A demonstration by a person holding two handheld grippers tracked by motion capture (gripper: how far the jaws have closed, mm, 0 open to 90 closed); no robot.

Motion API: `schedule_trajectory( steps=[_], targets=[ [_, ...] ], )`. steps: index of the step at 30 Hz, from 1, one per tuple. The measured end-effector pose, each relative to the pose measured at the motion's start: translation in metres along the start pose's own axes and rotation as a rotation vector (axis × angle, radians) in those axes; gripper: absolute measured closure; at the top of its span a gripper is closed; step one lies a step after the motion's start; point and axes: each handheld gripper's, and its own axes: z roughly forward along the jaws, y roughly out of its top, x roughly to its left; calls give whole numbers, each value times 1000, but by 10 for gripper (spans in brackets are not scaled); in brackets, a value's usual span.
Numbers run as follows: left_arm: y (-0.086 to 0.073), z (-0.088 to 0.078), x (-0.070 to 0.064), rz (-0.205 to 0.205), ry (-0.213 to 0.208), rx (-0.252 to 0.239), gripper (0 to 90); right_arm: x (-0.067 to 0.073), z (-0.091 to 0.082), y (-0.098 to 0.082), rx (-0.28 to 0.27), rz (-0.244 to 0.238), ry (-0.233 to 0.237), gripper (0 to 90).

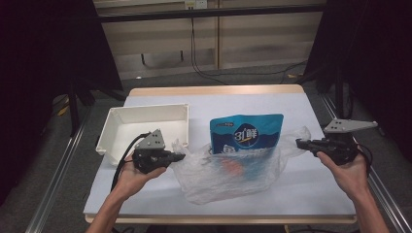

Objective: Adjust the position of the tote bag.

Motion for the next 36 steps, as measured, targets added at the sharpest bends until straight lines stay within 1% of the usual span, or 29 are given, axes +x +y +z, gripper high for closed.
schedule_trajectory(
  steps=[1,2,3,5,7,8,9,10,11,14,16,17,20,21,22,23,24,25,26,27,29,31,32,33,34,36],
  targets=[
    [-2,2,-1,-7,-3,2,900,1,3,-4,2,3,4,900],
    [-4,4,-1,-7,1,8,900,1,3,-4,2,3,4,900],
    [-6,4,-1,-9,-1,20,900,2,4,-5,1,4,2,900],
    [-11,6,-3,-27,1,16,900,3,5,-7,-11,7,-4,900],
    [-14,9,-3,-18,-4,37,900,5,5,-9,-20,12,5,900],
    [-16,11,-4,-24,-5,37,900,6,6,-10,-14,10,9,900],
    [-17,12,-3,-21,-8,50,900,6,8,-11,-10,12,9,900],
    [-19,14,-3,-29,-5,48,900,7,12,-15,-3,14,14,900],
    [-19,15,-3,-27,0,52,900,7,13,-17,-3,21,13,900],
    [-21,18,-4,-24,-3,61,900,6,16,-21,-12,29,21,900],
    [-21,20,-5,-22,-6,68,900,5,19,-24,-5,31,23,900],
    [-22,21,-4,-22,-11,74,900,4,20,-26,-7,43,24,900],
    [-24,23,-4,-27,-12,75,900,3,21,-28,-4,43,24,900],
    [-25,24,-3,-24,-5,83,900,2,24,-31,2,51,21,900],
    [-26,25,-4,-37,-5,74,900,2,24,-31,2,51,21,900],
    [-26,26,-4,-23,5,96,900,1,24,-33,4,53,21,900],
    [-26,27,-4,-15,12,102,900,0,26,-35,9,61,17,900],
    [-27,28,-4,-20,6,98,900,0,26,-36,14,60,16,900],
    [-27,28,-4,-12,33,113,900,-1,27,-38,17,59,7,900],
    [-27,28,-4,-12,33,113,900,-1,27,-38,17,59,7,900],
    [-29,30,-2,-14,15,121,900,-3,28,-41,16,73,17,900],
    [-31,34,-3,-23,10,127,900,-4,32,-44,26,79,19,900],
    [-34,38,-6,-15,-6,142,900,-3,35,-47,43,76,17,900],
    [-34,38,-6,-15,-6,142,900,-3,35,-47,43,76,17,900],
    [-34,39,-8,-9,-2,168,900,-3,36,-47,49,75,18,900],
    [-37,44,-10,-3,-9,167,900,-2,38,-50,55,75,17,900]
  ],
)
